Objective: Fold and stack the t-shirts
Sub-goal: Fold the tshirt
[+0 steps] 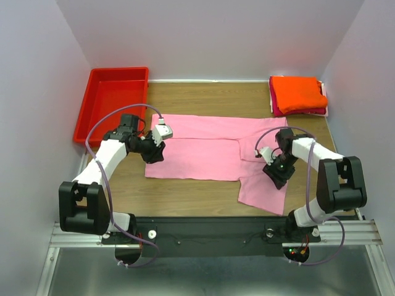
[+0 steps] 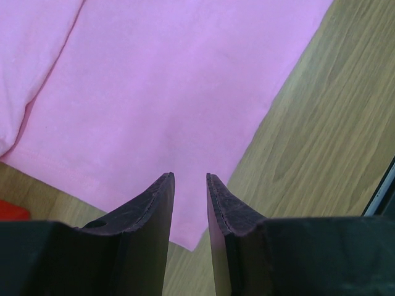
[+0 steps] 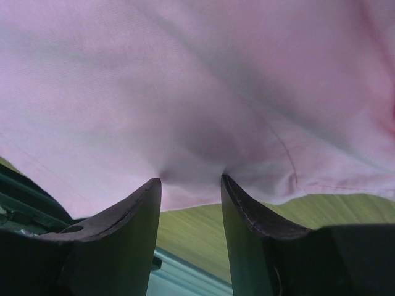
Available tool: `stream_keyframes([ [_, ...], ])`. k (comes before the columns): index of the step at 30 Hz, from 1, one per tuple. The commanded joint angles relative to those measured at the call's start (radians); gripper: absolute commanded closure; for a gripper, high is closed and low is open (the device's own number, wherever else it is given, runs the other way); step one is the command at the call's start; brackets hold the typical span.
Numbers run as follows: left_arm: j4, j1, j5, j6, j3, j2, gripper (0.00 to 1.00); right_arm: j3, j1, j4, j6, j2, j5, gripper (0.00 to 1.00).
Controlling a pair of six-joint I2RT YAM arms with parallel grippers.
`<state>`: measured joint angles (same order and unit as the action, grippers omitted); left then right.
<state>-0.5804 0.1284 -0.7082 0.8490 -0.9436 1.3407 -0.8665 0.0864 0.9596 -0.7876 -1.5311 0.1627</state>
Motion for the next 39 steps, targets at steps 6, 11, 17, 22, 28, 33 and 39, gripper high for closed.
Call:
stream_keyframes([
  [6,0.005,-0.006,0.078,0.091,0.054,-0.005,0.61,0.130,0.052,-0.179,-0.013,0.015,-0.078,0.60],
  [11,0.007,-0.006,0.177,0.203,0.126,-0.031,0.62,0.132,0.056,-0.200,0.017,0.029,-0.107,0.99],
  [17,0.011,-0.006,0.226,0.358,0.190,-0.057,0.65,0.075,0.056,-0.144,0.008,0.049,-0.123,0.99],
  [22,0.001,-0.006,0.260,0.441,0.216,-0.046,0.65,0.049,0.056,-0.094,0.002,0.063,-0.130,0.99],
  [28,-0.048,-0.006,0.268,0.518,0.241,-0.058,0.65,0.043,0.056,-0.058,0.002,0.078,-0.143,0.99],
  [33,-0.068,-0.006,0.263,0.541,0.249,-0.058,0.65,0.043,0.056,-0.041,0.001,0.103,-0.153,0.99],
  [39,-0.018,-0.006,0.280,0.529,0.276,-0.035,0.65,0.050,0.056,-0.032,0.004,0.117,-0.157,0.99],
])
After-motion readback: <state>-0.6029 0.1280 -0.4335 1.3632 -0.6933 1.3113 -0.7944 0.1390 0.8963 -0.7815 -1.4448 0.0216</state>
